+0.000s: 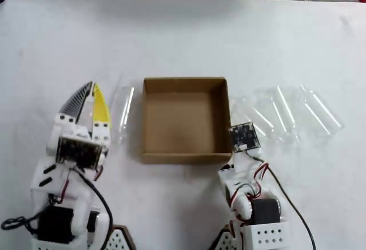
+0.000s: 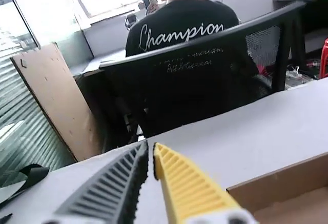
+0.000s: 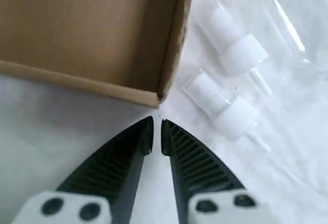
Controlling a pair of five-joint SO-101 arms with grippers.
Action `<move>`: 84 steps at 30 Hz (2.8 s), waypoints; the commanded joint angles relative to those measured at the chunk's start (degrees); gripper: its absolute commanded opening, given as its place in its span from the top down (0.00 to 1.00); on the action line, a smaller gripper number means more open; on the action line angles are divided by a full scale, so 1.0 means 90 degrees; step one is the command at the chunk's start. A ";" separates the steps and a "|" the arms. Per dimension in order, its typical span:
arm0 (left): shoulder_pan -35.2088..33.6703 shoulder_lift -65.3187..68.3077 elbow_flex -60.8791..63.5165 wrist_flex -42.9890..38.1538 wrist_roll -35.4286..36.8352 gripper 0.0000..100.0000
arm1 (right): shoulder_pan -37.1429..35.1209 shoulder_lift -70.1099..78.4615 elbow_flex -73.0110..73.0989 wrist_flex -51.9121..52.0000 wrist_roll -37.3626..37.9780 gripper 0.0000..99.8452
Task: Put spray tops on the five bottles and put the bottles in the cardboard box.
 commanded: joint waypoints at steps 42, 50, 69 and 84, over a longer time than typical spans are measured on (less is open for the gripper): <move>-0.3160 0.4840 -0.4552 0.6867 -0.5763 0.98 | -0.0044 -0.0005 0.0059 0.0034 -0.0039 0.98; -0.4225 0.4840 -0.4523 0.6984 -0.5792 0.98 | -0.0054 -0.0005 0.0059 0.0034 -0.0029 0.98; -0.4615 0.4840 -0.1963 0.4777 -0.4728 0.84 | -0.0054 -0.0005 0.0059 0.0034 -0.0029 0.98; -0.3824 0.4840 -0.0303 0.2950 -0.3858 0.81 | -0.0044 -0.0005 0.0059 0.0034 -0.0029 0.98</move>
